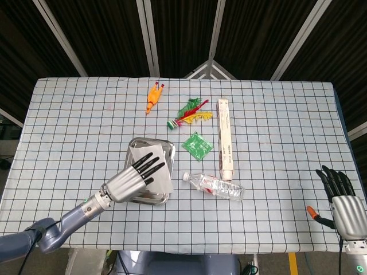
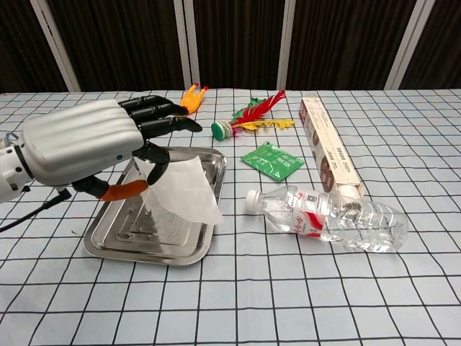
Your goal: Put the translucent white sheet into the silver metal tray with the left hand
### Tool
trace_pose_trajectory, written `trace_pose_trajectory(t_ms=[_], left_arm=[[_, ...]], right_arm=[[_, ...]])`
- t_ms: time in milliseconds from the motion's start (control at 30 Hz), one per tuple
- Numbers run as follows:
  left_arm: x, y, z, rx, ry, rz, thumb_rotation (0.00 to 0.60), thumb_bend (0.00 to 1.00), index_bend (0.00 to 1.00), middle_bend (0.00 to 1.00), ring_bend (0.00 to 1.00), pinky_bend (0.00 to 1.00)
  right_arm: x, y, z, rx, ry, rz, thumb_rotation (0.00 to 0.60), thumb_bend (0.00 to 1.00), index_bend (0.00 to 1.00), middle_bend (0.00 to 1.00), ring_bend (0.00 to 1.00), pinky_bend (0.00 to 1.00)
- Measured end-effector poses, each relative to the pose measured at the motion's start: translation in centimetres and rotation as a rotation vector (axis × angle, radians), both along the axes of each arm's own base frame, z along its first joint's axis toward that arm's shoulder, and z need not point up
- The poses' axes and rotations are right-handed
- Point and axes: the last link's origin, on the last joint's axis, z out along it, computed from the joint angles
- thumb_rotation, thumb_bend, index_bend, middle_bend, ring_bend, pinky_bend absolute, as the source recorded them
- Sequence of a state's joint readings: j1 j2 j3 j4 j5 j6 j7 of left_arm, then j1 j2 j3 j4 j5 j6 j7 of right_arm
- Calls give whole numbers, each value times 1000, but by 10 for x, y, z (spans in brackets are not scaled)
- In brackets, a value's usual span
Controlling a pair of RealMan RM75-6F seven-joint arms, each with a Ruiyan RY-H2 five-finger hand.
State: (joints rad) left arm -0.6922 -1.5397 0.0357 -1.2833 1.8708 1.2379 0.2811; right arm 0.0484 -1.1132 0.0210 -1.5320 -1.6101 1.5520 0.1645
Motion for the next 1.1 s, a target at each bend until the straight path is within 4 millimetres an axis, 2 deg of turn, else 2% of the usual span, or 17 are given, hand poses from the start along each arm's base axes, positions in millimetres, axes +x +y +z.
trace_pose_trajectory(t_ms=[333, 467, 567, 633, 733, 767, 967, 1067, 1100], left_arm=[[-42, -6, 7, -14, 101, 25, 600, 452, 581, 65, 0, 0], [-49, -3, 9, -18, 105, 42, 600, 384, 553, 55, 0, 0], [-49, -1, 9, -15, 97, 46, 600, 235, 388, 21, 0, 0], [-48, -1, 9, -9, 98, 44, 600, 124, 226, 2, 0, 0], [-48, 0, 11, -4, 104, 42, 600, 46, 43, 0, 0, 0], [-47, 1, 13, -2, 106, 42, 600, 40, 20, 0, 0, 0], [-51, 2, 23, -9, 123, 70, 600, 48, 0, 0, 0, 0], [-57, 3, 30, -34, 161, 119, 600, 184, 0, 0, 0, 0], [-59, 3, 33, -44, 176, 139, 600, 265, 0, 0, 0, 0]], right_arm=[[1, 0, -2, 3, 1, 4, 600, 289, 0, 0, 0, 11], [2, -1, -3, 6, 3, 3, 600, 289, 0, 0, 0, 11], [2, -1, -3, 5, 3, 2, 600, 290, 0, 0, 0, 11], [1, -1, -2, 4, 2, 0, 600, 289, 0, 0, 0, 11], [1, -2, -1, 1, -1, 1, 600, 290, 0, 0, 0, 11], [1, -1, -1, 0, -2, 1, 600, 290, 0, 0, 0, 11], [1, -1, -1, -1, -4, 3, 600, 289, 0, 0, 0, 11], [2, -1, -1, 0, -3, 5, 600, 290, 0, 0, 0, 11], [2, -1, -2, 1, -2, 6, 600, 290, 0, 0, 0, 11]])
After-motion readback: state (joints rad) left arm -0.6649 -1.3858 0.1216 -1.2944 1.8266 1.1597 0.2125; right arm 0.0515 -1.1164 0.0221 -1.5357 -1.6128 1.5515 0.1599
